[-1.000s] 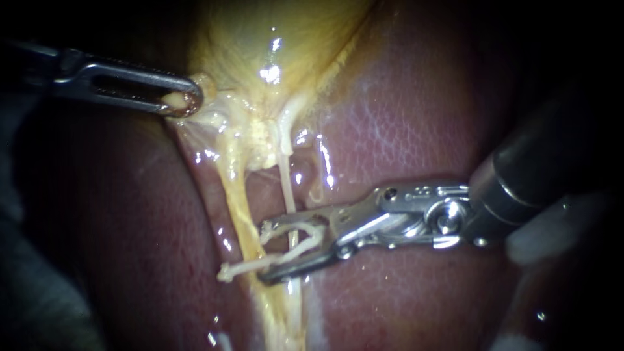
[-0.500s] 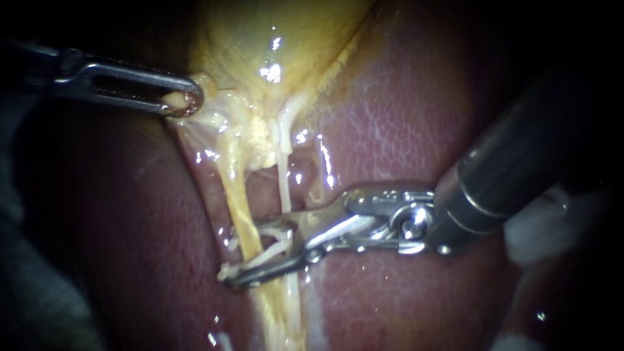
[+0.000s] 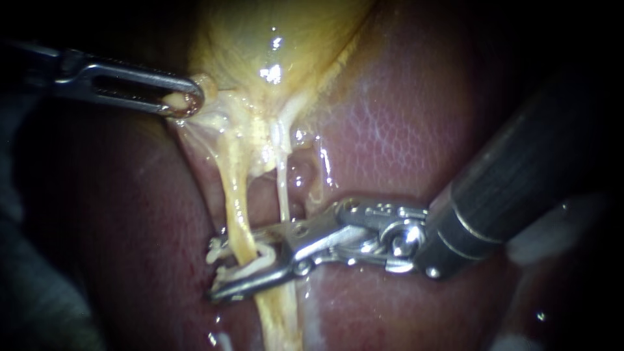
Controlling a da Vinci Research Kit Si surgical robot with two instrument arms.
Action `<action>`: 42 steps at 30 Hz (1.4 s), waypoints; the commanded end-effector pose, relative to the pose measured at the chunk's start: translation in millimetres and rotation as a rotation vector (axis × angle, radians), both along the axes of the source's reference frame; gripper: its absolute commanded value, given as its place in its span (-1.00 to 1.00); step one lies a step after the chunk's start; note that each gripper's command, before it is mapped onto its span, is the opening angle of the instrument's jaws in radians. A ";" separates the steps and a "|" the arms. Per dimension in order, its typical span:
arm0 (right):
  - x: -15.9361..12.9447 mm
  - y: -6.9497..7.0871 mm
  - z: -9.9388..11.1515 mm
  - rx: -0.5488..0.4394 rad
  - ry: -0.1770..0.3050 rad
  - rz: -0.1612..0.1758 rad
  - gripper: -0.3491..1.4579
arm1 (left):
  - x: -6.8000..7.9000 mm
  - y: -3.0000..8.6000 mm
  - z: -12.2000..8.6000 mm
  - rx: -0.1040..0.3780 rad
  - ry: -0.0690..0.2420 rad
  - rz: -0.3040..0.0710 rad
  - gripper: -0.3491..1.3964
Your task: Clipping second clip left tube
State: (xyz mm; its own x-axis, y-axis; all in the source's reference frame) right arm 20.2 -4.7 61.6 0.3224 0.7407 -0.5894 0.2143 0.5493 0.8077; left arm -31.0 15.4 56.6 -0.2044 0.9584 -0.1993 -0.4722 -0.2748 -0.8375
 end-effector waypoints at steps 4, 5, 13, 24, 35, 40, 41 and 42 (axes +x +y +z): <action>0.0 -0.2 -0.4 0.008 0.008 -0.021 -0.13 | 0.0 0.0 0.0 0.000 0.000 0.000 -1.00; 0.0 -0.2 -0.5 0.014 0.005 -0.021 -0.13 | 0.0 0.0 0.0 0.000 0.000 0.000 -1.00; -0.5 0.4 -1.2 0.048 -0.002 -0.019 -0.34 | 0.1 0.0 0.0 0.000 0.000 0.000 -1.00; -1.0 0.4 -1.6 0.061 -0.004 -0.021 -0.75 | 0.1 0.0 0.0 0.000 0.000 0.000 -1.00; -2.0 0.2 -1.4 0.120 -0.040 -0.001 -1.00 | 0.1 0.0 0.0 0.000 0.000 0.000 -1.00; -2.1 0.2 -1.4 0.120 -0.040 -0.001 -1.00 | 0.1 0.0 0.0 0.000 0.000 0.000 -1.00; -2.1 0.2 -1.4 0.120 -0.040 -0.001 -1.00 | 0.1 0.0 0.0 0.000 0.000 0.000 -1.00; -2.1 0.2 -1.4 0.120 -0.040 -0.001 -1.00 | 0.1 0.0 0.0 0.000 0.000 0.000 -1.00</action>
